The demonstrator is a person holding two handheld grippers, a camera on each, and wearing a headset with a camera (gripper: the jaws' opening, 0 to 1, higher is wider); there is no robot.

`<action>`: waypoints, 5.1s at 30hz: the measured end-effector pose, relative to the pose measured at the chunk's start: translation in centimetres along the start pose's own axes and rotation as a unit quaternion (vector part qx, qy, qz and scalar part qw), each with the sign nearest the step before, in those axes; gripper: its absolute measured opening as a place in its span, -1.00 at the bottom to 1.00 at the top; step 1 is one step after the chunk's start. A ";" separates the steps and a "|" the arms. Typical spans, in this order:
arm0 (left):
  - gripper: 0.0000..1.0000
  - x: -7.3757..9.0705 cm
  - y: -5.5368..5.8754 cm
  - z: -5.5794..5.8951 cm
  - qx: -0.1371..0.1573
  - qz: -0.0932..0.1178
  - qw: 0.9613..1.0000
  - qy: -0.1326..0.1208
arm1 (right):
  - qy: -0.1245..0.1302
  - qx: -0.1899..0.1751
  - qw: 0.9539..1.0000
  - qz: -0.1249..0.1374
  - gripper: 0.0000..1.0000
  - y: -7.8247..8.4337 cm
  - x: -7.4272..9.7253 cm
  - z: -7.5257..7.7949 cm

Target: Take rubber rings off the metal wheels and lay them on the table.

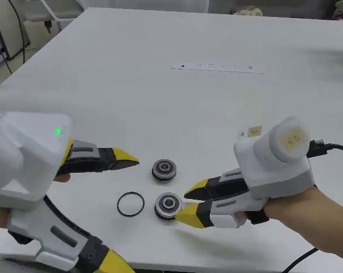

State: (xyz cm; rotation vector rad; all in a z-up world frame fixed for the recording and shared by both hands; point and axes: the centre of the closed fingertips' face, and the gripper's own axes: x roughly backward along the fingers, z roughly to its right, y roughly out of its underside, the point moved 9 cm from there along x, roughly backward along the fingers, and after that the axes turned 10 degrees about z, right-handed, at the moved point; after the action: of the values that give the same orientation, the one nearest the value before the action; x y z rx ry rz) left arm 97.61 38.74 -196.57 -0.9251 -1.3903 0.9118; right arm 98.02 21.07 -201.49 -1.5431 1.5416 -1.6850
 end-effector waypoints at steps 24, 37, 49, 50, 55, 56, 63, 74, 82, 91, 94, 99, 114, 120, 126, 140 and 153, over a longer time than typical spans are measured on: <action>0.20 -3.8 0.1 -2.6 0.010 0.034 0.999 -0.035 | 0.002 0.008 1.000 0.007 -0.46 0.6 -0.5 -0.1; -0.43 -4.9 1.7 -2.7 -0.012 0.012 0.999 -0.032 | 0.000 0.007 1.000 0.012 -0.52 0.9 -0.7 -0.1; -0.75 -4.7 3.0 -2.7 0.019 -0.001 0.999 -0.030 | 0.001 0.007 1.000 0.018 -0.60 1.0 -0.7 0.0; -0.81 -4.7 3.1 -2.7 0.020 -0.004 0.999 -0.030 | 0.001 0.007 1.000 0.019 -0.60 1.0 -0.7 0.0; -0.85 -4.6 3.0 -2.5 0.006 -0.005 1.000 -0.027 | -0.002 0.011 1.000 0.019 -0.63 1.1 -0.7 0.0; -0.85 -4.6 3.0 -2.6 0.019 -0.003 0.999 -0.028 | -0.002 0.013 1.000 0.019 -0.63 1.1 -0.7 0.0; -0.85 -4.7 3.1 -2.7 0.002 0.002 1.000 -0.025 | -0.004 0.025 1.000 0.016 -0.74 1.1 -0.5 -0.1; -0.85 -4.7 3.3 -2.8 0.004 0.008 1.000 -0.025 | 0.000 0.037 0.999 0.024 -0.57 0.9 -1.1 -0.3; -0.85 -4.8 3.4 -2.7 0.007 0.012 0.999 -0.029 | -0.003 0.084 0.996 0.010 -0.65 0.9 -0.7 -0.3; -0.85 -4.7 3.4 -2.8 0.009 0.012 0.999 -0.031 | 0.002 0.095 0.996 -0.001 -0.92 1.1 -0.3 -0.3; -0.85 -4.7 3.4 -2.8 0.009 0.013 0.999 -0.030 | 0.007 0.077 0.997 0.002 -1.00 1.1 -0.4 0.0; -0.85 -4.7 3.4 -2.8 0.005 0.013 1.000 -0.028 | 0.017 0.007 1.000 0.012 -1.00 1.3 -0.2 0.4; -0.85 -4.8 3.4 -2.6 -0.003 0.011 1.000 -0.027 | 0.013 -0.153 0.986 0.069 -1.00 1.2 0.5 0.9; -0.85 -4.8 3.3 -2.5 -0.013 0.009 1.000 -0.024 | 0.006 -0.160 0.984 0.073 -1.00 0.9 0.6 0.7; -0.85 -4.9 3.3 -2.5 -0.015 0.008 1.000 -0.023 | -0.002 -0.157 0.985 0.077 -1.00 0.7 0.6 0.4; -0.85 -4.9 3.3 -2.5 -0.016 0.010 1.000 -0.023 | -0.031 -0.165 0.980 0.109 -1.00 -0.3 0.6 -0.1; -0.86 -5.1 2.9 -2.1 -0.054 -0.001 0.998 -0.023 | 0.001 -0.163 0.984 0.071 -1.00 0.8 0.6 0.5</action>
State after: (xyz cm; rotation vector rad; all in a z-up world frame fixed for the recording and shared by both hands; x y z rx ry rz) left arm 99.85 35.17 -201.13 -0.9888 -1.4926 0.8673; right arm 97.98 20.12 -202.03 -1.5371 1.9550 -1.4099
